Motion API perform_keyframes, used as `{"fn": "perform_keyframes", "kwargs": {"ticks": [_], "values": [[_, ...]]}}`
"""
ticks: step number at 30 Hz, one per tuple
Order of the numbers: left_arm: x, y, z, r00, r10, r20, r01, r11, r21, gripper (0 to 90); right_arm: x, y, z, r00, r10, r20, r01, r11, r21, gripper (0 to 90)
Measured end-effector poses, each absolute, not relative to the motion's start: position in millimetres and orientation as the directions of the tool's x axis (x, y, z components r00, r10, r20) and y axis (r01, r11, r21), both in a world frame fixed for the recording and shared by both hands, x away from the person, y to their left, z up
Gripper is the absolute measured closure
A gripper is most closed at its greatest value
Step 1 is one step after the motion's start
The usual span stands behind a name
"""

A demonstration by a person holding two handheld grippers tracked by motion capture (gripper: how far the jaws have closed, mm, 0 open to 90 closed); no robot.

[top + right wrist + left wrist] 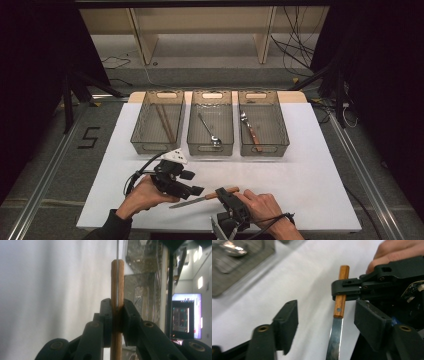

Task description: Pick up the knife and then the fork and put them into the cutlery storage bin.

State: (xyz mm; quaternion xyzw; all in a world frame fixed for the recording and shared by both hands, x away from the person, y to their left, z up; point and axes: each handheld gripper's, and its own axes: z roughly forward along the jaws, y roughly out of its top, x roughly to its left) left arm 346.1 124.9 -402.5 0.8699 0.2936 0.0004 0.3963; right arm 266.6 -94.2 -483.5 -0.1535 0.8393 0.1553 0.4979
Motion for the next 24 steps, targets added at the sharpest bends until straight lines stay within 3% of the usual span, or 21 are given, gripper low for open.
{"fn": "perform_keyframes", "kwargs": {"ticks": [10,24], "values": [[355.1,147.1,-401.0,0.772,0.600,-0.212,0.530,-0.421,0.736,26.2,286.4,-115.4,-473.9,-0.503,-0.011,-0.864,-0.317,0.932,0.173,80.8],[352.8,165.4,-405.4,0.747,0.630,-0.212,0.495,-0.316,0.809,22.0,311.8,-137.0,-461.0,-0.552,0.120,-0.825,-0.172,0.952,0.253,80.8]]}}
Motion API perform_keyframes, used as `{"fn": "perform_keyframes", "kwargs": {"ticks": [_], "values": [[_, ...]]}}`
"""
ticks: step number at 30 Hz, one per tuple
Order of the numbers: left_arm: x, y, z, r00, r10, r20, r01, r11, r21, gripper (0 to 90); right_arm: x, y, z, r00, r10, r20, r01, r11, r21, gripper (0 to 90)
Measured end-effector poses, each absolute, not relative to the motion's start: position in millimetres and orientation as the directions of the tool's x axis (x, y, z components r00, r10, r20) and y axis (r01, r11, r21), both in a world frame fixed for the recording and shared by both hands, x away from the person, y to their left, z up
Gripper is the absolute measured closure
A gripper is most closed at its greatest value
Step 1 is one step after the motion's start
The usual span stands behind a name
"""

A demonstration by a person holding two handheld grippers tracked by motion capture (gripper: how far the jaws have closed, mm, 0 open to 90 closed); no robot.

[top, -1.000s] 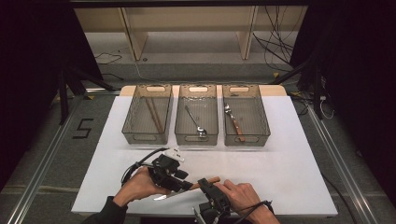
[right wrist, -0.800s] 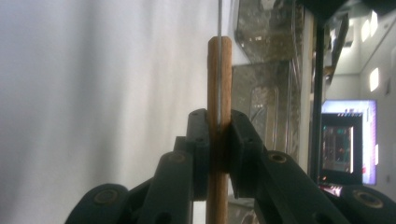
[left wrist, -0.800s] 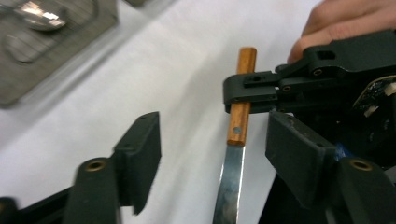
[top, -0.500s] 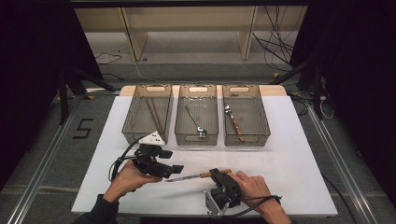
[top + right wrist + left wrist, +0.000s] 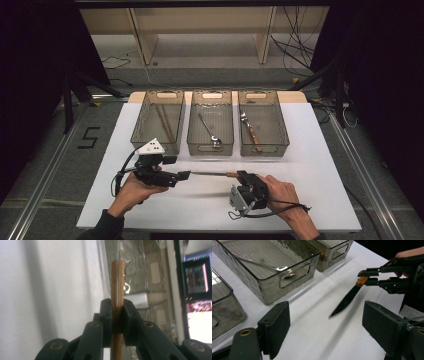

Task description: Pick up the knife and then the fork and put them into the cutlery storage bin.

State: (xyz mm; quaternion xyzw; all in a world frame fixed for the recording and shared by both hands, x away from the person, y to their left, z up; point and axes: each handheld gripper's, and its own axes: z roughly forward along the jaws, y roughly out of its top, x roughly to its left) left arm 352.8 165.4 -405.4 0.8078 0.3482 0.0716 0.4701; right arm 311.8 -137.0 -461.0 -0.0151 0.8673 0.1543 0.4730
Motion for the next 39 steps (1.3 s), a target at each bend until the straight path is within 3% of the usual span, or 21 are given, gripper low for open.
{"fn": "perform_keyframes", "kwargs": {"ticks": [9,16,19,30,39], "values": [[346.0,170.8,-417.5,0.741,0.639,-0.208,0.473,-0.276,0.837,20.9,331.5,-154.6,-437.0,-0.645,0.366,-0.671,0.021,0.886,0.463,80.8],[339.6,175.5,-441.8,0.716,0.664,-0.213,0.481,-0.250,0.841,20.6,350.8,-168.5,-416.7,-0.699,0.560,-0.445,0.182,0.741,0.647,80.8],[337.3,175.6,-449.7,0.704,0.690,-0.169,0.470,-0.273,0.839,20.6,364.7,-178.0,-410.5,-0.698,0.634,-0.333,0.262,0.659,0.705,80.8],[331.1,179.7,-467.9,0.698,0.693,-0.181,0.459,-0.239,0.856,20.3,413.2,-204.1,-385.1,-0.646,0.763,-0.027,0.460,0.418,0.783,80.7],[328.2,181.4,-476.1,0.692,0.698,-0.184,0.466,-0.237,0.852,20.3,450.7,-209.9,-379.4,-0.571,0.821,0.026,0.539,0.350,0.766,80.7]]}}
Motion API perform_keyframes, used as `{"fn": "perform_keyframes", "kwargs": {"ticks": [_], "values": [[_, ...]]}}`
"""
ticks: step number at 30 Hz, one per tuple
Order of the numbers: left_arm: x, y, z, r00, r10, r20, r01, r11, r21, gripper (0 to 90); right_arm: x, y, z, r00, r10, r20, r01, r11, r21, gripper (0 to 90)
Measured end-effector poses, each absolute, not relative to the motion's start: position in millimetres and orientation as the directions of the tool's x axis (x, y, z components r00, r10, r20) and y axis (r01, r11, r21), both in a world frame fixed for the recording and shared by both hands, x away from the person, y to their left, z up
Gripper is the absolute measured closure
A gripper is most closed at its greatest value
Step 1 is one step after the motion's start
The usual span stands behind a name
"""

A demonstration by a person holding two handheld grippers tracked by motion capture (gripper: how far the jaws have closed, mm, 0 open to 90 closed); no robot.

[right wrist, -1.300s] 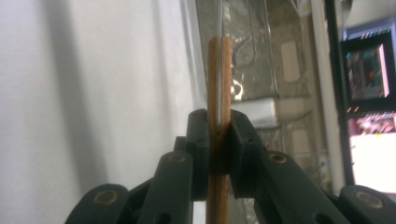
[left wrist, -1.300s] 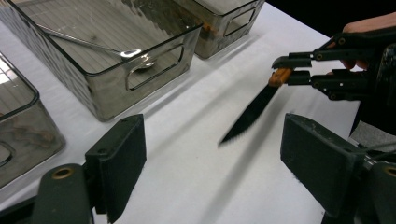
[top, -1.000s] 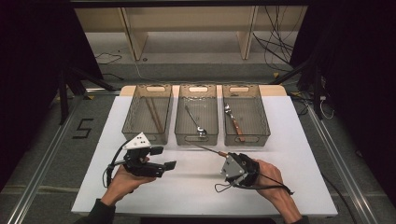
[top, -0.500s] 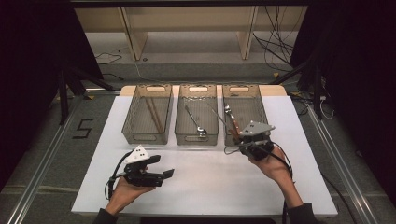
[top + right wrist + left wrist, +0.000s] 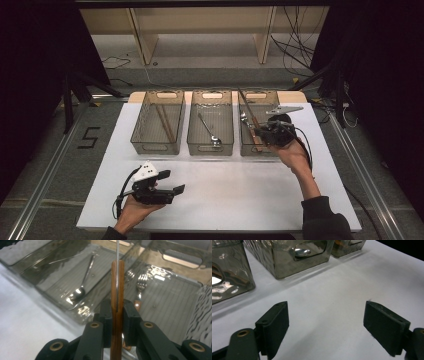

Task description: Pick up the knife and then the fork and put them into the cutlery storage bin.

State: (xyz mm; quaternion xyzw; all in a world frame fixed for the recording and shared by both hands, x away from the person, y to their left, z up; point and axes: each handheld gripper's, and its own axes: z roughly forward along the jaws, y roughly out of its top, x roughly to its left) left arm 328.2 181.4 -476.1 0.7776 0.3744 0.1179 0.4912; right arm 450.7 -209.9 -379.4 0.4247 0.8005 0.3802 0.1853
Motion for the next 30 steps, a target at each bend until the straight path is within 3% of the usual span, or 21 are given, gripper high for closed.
{"fn": "perform_keyframes", "kwargs": {"ticks": [15,30], "values": [[326.8,185.1,-477.3,0.682,0.711,-0.173,0.453,-0.225,0.863,20.1,501.4,-217.6,-389.0,-0.431,0.898,0.088,0.678,0.258,0.688,80.6],[327.6,188.6,-477.5,0.673,0.718,-0.176,0.450,-0.209,0.868,20.0,517.6,-216.5,-409.7,-0.351,0.933,0.077,0.750,0.232,0.620,80.5]]}}
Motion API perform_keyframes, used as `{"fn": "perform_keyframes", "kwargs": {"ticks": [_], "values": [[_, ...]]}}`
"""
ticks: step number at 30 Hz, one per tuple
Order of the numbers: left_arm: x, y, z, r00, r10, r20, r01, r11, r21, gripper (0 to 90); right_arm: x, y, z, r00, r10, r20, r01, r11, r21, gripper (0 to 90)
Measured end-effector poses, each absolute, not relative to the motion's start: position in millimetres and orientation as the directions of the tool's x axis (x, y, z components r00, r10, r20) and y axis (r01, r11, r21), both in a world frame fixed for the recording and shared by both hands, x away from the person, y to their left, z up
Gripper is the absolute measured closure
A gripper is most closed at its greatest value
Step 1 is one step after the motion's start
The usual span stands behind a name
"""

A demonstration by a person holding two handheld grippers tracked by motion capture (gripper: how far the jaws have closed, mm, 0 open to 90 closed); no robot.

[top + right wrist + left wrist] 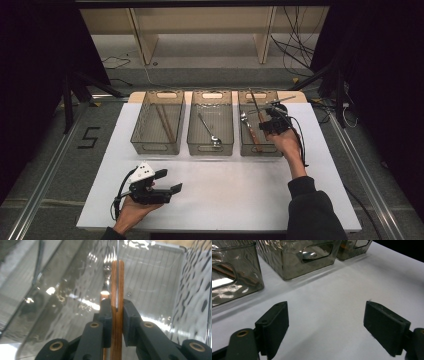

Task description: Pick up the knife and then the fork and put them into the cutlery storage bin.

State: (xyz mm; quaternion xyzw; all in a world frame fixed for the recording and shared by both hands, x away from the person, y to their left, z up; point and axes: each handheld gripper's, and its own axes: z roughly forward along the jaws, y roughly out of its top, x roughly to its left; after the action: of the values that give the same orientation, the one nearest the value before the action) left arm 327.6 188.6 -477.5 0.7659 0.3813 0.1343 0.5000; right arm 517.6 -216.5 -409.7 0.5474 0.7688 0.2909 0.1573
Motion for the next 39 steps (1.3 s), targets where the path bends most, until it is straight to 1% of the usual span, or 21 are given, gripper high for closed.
{"fn": "perform_keyframes", "kwargs": {"ticks": [3,4,7,8,9,15,20,25,29,32,39], "values": [[327.6,188.9,-477.1,0.673,0.719,-0.177,0.450,-0.207,0.869,20.0,518.7,-215.8,-412.4,-0.347,0.935,0.074,0.759,0.233,0.608,80.1],[327.5,189.0,-477.0,0.674,0.718,-0.175,0.448,-0.209,0.869,20.0,519.1,-215.5,-413.3,-0.348,0.935,0.072,0.761,0.237,0.604,78.2],[327.2,188.9,-476.6,0.673,0.719,-0.176,0.448,-0.206,0.870,19.9,520.3,-214.8,-414.6,-0.361,0.927,0.098,0.767,0.235,0.597,60.5],[327.2,189.0,-476.6,0.672,0.719,-0.176,0.448,-0.205,0.870,19.9,520.2,-214.1,-414.4,-0.363,0.927,0.099,0.769,0.238,0.593,56.4],[327.2,189.1,-476.6,0.671,0.720,-0.176,0.448,-0.205,0.870,19.9,519.6,-213.4,-413.8,-0.369,0.924,0.097,0.767,0.244,0.593,54.7],[327.4,190.0,-476.3,0.668,0.723,-0.180,0.450,-0.199,0.871,19.8,511.1,-213.2,-406.1,-0.402,0.910,0.105,0.739,0.254,0.624,48.9],[327.9,191.0,-476.1,0.665,0.721,-0.192,0.454,-0.186,0.872,19.6,494.0,-207.8,-398.6,-0.455,0.885,0.097,0.681,0.275,0.678,42.9],[328.0,191.3,-476.2,0.663,0.722,-0.197,0.458,-0.184,0.870,19.4,469.3,-204.8,-395.7,-0.513,0.848,0.132,0.614,0.255,0.747,38.7],[328.2,192.1,-476.3,0.662,0.722,-0.201,0.462,-0.183,0.868,19.3,443.4,-202.2,-397.4,-0.560,0.817,0.136,0.553,0.246,0.796,35.7],[328.2,192.1,-476.1,0.662,0.721,-0.204,0.463,-0.180,0.868,19.3,425.9,-202.4,-398.3,-0.591,0.794,0.139,0.516,0.240,0.822,34.1],[328.1,191.9,-476.3,0.662,0.721,-0.202,0.461,-0.181,0.869,19.2,392.9,-205.8,-400.6,-0.632,0.761,0.147,0.456,0.212,0.864,32.1]]}}
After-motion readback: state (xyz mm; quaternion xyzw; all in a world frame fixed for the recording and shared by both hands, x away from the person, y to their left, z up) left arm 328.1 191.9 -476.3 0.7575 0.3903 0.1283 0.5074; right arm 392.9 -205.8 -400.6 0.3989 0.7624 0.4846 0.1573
